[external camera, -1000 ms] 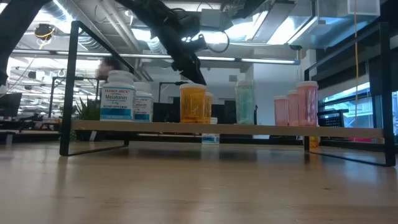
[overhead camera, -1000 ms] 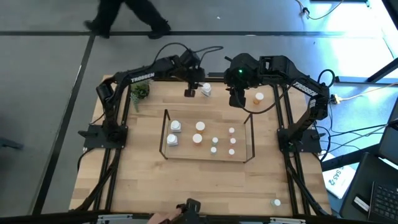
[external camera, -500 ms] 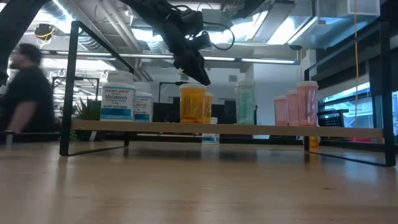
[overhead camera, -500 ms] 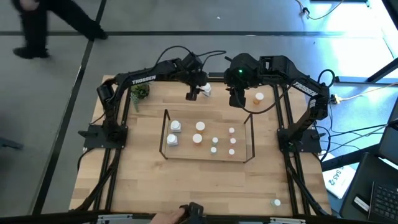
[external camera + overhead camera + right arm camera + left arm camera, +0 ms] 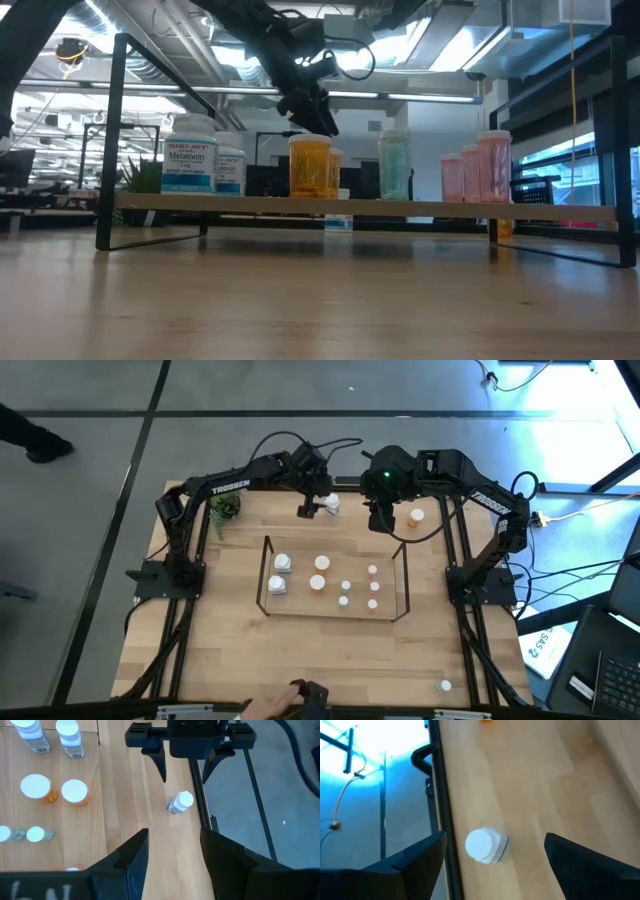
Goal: Pick and place medicine bottles onto shelf by color
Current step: Put the white pill bottle on the shelf aligned with the other white pill bottle
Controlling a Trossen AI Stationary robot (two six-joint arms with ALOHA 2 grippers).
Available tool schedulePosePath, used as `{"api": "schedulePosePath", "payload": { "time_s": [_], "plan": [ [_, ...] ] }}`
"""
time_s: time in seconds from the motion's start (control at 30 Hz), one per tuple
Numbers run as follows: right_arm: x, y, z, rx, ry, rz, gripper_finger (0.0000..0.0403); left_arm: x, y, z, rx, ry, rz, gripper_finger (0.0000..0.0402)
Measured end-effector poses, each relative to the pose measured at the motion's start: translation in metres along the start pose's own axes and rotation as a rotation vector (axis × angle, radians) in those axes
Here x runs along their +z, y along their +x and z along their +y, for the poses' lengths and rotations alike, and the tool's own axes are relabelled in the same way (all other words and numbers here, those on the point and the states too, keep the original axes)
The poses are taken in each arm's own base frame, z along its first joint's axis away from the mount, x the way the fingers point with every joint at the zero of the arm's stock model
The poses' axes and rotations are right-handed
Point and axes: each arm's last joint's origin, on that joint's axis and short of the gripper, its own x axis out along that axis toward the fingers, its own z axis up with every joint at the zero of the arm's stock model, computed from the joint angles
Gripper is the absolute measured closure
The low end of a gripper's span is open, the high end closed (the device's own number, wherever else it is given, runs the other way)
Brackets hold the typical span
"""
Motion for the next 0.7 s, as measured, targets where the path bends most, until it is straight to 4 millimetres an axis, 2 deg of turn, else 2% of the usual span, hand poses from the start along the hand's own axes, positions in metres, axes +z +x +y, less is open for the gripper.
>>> {"api": "schedulePosePath", "payload": {
  "time_s": [0.17,0.5,0.7],
  "plan": [
    [0.000,0.000,0.000,0.000,0.000,0.000,0.0223,-0.009,0.021,-0.001,-0.048,-0.010,0.026,0.0070],
    [0.002,0.000,0.000,-0.004,0.003,-0.016,0.0223,-0.011,0.051,0.011,-0.082,-0.027,0.035,0.0070],
    [0.002,0.000,0.000,-0.004,0.004,-0.017,0.0223,-0.024,0.070,0.010,-0.145,-0.021,0.106,0.0070]
  ]
}}
